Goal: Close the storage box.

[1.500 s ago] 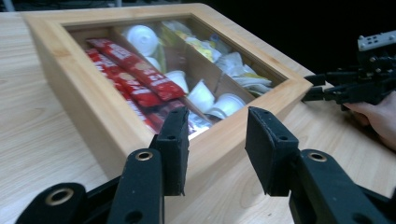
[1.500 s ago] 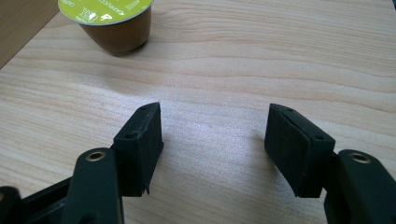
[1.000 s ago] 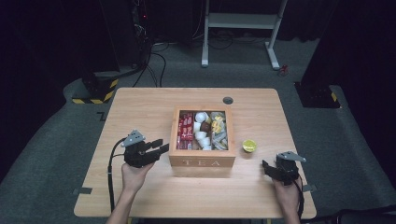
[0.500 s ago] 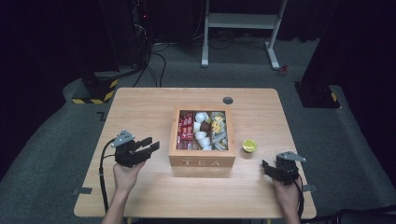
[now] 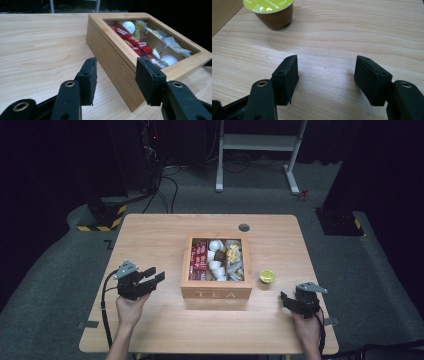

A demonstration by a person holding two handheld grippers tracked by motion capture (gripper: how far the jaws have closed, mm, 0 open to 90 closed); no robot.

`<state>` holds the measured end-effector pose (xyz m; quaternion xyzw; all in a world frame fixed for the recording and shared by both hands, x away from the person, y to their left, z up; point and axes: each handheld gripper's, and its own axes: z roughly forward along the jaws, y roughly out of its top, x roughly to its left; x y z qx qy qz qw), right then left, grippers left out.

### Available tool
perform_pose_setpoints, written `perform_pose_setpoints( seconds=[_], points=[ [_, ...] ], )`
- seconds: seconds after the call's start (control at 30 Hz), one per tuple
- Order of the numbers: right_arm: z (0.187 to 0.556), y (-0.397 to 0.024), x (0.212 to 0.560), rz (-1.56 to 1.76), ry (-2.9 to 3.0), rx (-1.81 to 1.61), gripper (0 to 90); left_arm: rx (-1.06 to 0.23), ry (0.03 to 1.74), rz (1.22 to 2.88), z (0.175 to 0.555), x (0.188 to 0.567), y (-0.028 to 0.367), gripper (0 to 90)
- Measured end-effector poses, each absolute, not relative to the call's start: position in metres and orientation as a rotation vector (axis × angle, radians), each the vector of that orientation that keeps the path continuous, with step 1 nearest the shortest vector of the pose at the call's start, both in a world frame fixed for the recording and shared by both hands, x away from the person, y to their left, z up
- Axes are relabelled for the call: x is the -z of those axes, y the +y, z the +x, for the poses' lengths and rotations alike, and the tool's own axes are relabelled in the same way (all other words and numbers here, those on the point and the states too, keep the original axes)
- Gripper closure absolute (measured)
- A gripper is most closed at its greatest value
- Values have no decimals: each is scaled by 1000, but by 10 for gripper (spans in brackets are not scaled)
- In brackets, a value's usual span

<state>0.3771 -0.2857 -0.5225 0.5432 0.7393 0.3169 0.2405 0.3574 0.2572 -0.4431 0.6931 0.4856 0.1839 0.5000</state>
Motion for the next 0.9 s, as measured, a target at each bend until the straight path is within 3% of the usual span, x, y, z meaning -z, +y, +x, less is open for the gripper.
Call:
perform_pose_setpoints(
  seconds=[0.37,0.9],
  points=[
    [377,-286,522,1487,2022,-866,357,-512,1244,1678,356,460,266,493],
    [377,-286,522,1489,2021,-866,354,-508,1338,1697,357,493,269,456]
  ],
)
